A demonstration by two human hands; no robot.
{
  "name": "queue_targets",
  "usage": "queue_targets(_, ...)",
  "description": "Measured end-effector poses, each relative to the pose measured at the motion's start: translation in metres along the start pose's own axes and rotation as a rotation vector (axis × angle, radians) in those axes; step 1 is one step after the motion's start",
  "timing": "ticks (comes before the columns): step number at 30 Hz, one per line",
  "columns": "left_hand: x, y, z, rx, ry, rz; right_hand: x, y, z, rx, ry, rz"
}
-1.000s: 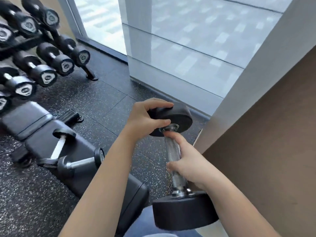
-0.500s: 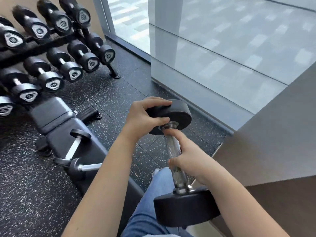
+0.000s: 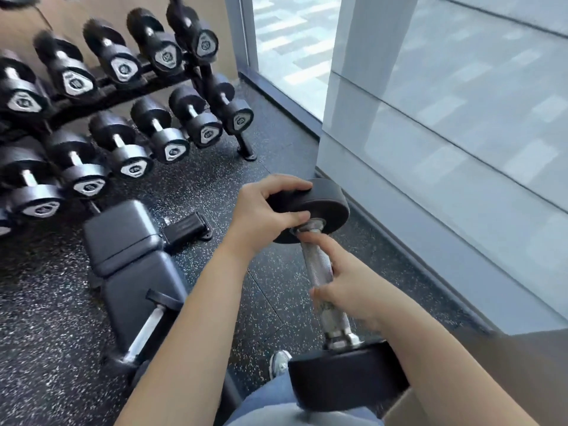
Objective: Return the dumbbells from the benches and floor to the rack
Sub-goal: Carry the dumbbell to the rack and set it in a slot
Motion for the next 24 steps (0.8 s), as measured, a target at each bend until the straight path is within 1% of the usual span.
queue_targets(7,0.036,0.106,-0.036,-0.051,0.052,-0.038,0.055,0.107,-0.038,0.058,-0.052,-0.018)
queue_targets(10,0.057,0.149,-0.048,-0.091,0.089,-0.041,0.073,0.154,-0.057,0.116,-0.067,-0.018)
queue_targets(14,0.084,0.211,-0.068,-0.195,0.121,-0.081,0.101,0.223,-0.085,0.197,-0.144,-0.039)
queue_targets(21,0.100,0.293,-0.106,-0.376,0.220,-0.059,0.155,0.319,-0.123,0.328,-0.249,-0.108)
queue_targets(24,0.107,0.318,-0.121,-0.423,0.233,-0.069,0.174,0.348,-0.128,0.376,-0.231,-0.105)
Point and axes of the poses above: each hand's wrist, its own y-axis towards the middle knuckle, its own z-axis out of the palm, x = y × z, the point moved 8 cm from there along y, towards the middle knuckle, and after that the axes turned 7 degrees about z, right-handed, at the moved point
